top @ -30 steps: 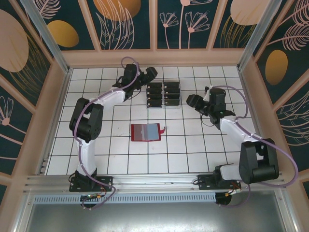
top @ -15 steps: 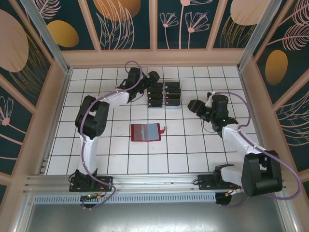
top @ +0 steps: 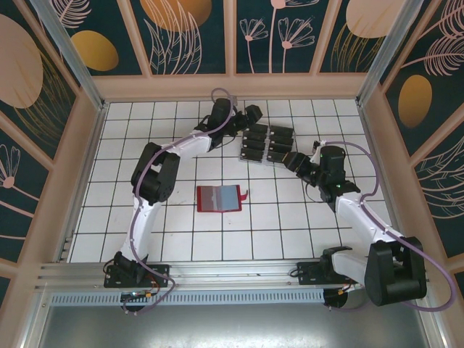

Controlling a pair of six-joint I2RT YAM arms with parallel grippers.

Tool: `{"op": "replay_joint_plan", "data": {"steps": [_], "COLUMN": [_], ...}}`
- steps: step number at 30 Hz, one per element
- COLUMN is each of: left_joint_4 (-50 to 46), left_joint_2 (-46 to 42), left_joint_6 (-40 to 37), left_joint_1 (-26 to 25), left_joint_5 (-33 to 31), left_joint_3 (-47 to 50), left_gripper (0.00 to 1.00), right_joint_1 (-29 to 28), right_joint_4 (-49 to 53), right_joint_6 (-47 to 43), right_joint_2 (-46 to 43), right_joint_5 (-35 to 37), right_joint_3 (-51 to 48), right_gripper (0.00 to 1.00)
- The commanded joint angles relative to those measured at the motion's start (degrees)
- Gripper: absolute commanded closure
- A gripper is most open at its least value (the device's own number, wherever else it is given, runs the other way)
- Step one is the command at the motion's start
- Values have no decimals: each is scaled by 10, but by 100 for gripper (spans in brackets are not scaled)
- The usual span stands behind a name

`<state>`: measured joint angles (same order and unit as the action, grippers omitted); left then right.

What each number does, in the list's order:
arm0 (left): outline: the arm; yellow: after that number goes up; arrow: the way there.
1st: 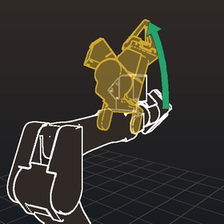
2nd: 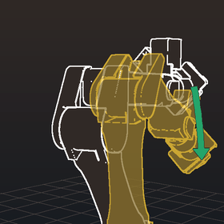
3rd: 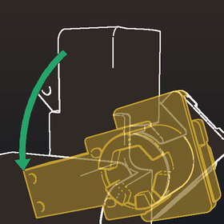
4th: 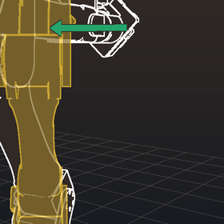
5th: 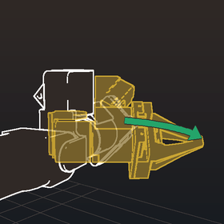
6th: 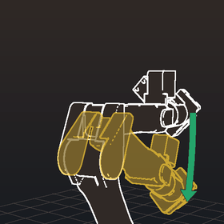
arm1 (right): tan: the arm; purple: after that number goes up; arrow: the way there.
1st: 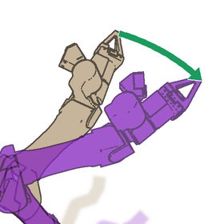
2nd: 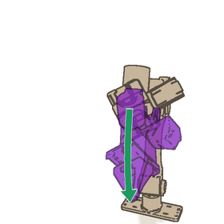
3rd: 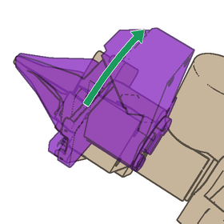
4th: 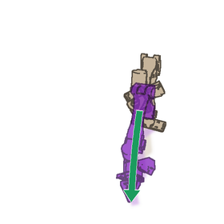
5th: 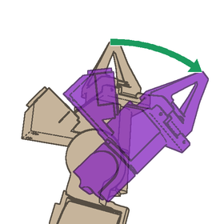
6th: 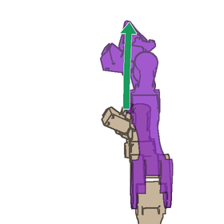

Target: Put the credit cards into the card holder

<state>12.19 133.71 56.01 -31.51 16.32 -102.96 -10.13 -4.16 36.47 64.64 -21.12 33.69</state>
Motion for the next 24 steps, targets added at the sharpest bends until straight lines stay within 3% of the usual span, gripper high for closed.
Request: {"op": "replay_joint_plan", "data": {"steps": [1, 11, 16, 24], "left_joint_4": [-6, -33, -33, -64], "left_joint_2": [21, -66, -150, -269], "left_joint_6": [-7, -51, -58, -100], "left_joint_1": [-7, 30, 66, 74], "left_joint_5": [27, -10, -30, -58], "left_joint_3": [-32, 26, 112, 243], "left_gripper": [1, 1, 1, 1], "right_joint_1": [-8, -41, -23, 69], "right_joint_4": [7, 139, 147, 101], "right_joint_6": [-1, -192, -213, -167], "right_joint_2": [-2, 127, 175, 255], "right_joint_5": [0, 89, 129, 42], "right_joint_3": [2, 176, 224, 319], "right_gripper": [41, 41, 41, 39]}}
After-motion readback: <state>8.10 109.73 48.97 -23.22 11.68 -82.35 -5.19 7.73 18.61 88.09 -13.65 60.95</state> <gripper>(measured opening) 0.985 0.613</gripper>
